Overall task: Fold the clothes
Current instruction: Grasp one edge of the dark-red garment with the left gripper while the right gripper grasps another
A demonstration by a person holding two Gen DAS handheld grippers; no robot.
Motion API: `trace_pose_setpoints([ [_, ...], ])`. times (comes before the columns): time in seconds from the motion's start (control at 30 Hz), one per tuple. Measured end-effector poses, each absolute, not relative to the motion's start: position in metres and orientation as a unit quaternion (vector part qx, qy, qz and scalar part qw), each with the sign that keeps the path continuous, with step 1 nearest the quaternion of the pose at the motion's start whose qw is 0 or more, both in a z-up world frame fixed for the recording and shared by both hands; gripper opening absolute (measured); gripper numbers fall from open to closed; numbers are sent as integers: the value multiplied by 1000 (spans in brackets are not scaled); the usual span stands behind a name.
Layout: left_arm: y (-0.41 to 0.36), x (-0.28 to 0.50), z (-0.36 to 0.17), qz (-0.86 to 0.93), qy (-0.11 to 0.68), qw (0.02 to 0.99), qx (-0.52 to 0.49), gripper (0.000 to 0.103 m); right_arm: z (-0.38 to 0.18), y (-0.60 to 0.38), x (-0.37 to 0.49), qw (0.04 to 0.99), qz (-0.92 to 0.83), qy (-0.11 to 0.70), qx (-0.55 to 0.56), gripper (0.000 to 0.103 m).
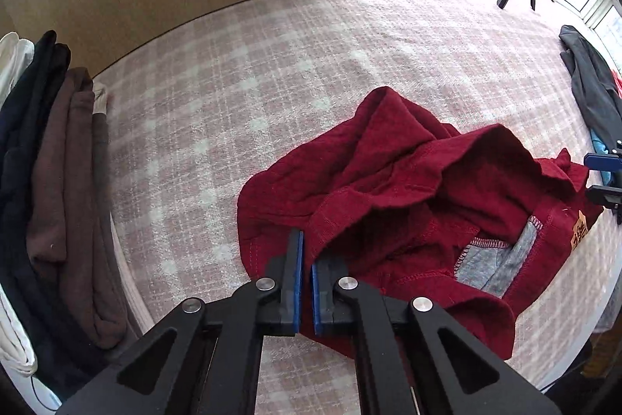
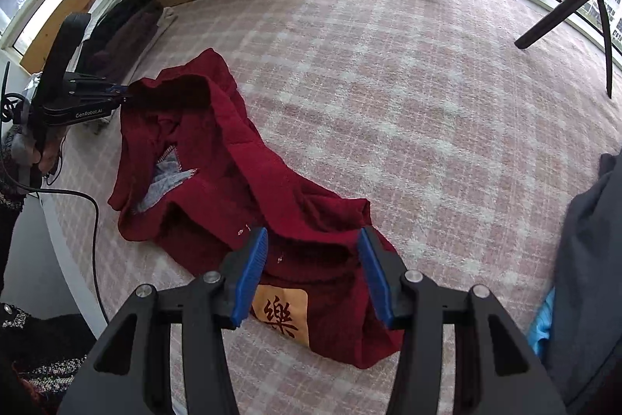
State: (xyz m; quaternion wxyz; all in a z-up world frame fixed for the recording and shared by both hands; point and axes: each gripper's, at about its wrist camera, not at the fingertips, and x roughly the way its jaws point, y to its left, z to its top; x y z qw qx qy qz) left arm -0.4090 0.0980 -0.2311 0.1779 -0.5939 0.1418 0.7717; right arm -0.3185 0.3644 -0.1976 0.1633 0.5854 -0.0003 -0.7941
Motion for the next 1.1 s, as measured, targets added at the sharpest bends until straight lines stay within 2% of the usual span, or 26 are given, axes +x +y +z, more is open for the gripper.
trace_pose_setpoints([
  [0.07, 95, -404, -226, 773, 134, 186, -591, 2, -205, 361, -321, 159, -794, 18, 586, 45],
  [0.13, 90, -399, -217, 778, 130, 187, -586, 2, -200, 365, -323, 152, -800, 16, 580, 22],
  [0.2, 83, -393, -201, 786, 123, 186, -576, 2, -184, 373, -324, 147, -812, -1, 565, 11],
  [0.3, 70, -392, -157, 808, 117, 192, -545, 2, -129, 384, -319, 135, -850, 5, 509, 4],
  [0.5, 63, -381, -50, 854, 147, 205, -455, 2, 11, 397, -298, 134, -910, 24, 393, 4],
  [0.57, 65, -377, -32, 859, 172, 206, -435, 2, 25, 394, -294, 140, -908, 34, 393, 8],
  [0.6, 65, -375, -31, 860, 178, 202, -434, 2, 25, 391, -291, 130, -910, 43, 391, 21],
  [0.63, 65, -374, -34, 858, 180, 199, -439, 2, 10, 381, -292, 138, -904, 49, 402, 43],
  [0.67, 63, -373, -40, 855, 177, 197, -446, 2, -6, 371, -292, 146, -897, 56, 414, 52],
  [0.77, 48, -371, -68, 846, 157, 183, -476, 2, -69, 333, -296, 191, -867, 75, 455, 54],
  [0.9, 29, -372, -108, 833, 134, 154, -515, 2, -165, 289, -324, 182, -821, 150, 520, 54],
  [0.97, 22, -372, -121, 827, 126, 147, -528, 2, -193, 288, -341, 183, -810, 129, 543, 54],
  [1.1, 13, -377, -133, 820, 118, 139, -542, 2, -210, 295, -370, 180, -817, 80, 541, 54],
])
